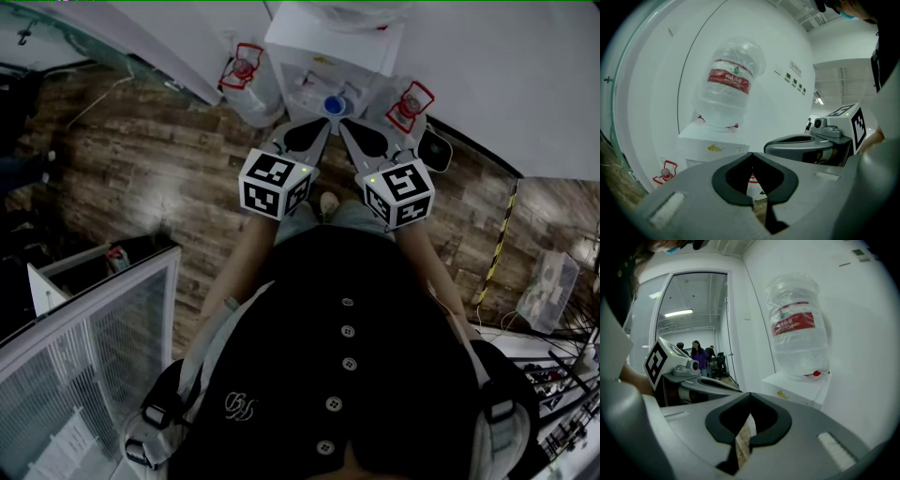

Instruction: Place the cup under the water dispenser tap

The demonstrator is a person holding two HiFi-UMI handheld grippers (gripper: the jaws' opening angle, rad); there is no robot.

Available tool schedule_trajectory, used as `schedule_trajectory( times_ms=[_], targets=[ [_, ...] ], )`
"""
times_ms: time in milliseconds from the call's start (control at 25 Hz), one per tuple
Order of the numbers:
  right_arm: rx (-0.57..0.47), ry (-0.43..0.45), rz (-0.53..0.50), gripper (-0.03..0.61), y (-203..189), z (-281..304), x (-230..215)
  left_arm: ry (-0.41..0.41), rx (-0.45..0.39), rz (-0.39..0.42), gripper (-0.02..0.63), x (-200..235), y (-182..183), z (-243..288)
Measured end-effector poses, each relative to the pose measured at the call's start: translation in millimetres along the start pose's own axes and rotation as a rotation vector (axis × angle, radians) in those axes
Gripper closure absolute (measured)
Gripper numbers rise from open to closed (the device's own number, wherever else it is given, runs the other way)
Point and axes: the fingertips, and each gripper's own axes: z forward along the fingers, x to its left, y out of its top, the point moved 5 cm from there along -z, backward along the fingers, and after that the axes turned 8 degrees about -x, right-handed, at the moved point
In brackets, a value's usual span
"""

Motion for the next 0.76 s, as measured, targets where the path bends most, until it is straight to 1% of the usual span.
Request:
schedule_trajectory(
  times_ms=[200,440,760],
  targets=[
    [0.007,0.006,-0.002,0.578,-2.0,0.1,2.0,-0.011,0.005,0.011,0.612,-3.6,-0.7,1.1],
    [0.016,0.018,0.006,0.578,-4.5,0.7,3.8,0.005,0.005,0.006,0.612,-2.6,-1.3,1.3],
    [0.030,0.024,-0.005,0.578,-4.2,1.0,7.0,-0.002,0.007,0.009,0.612,-5.3,-0.6,1.2]
  ],
)
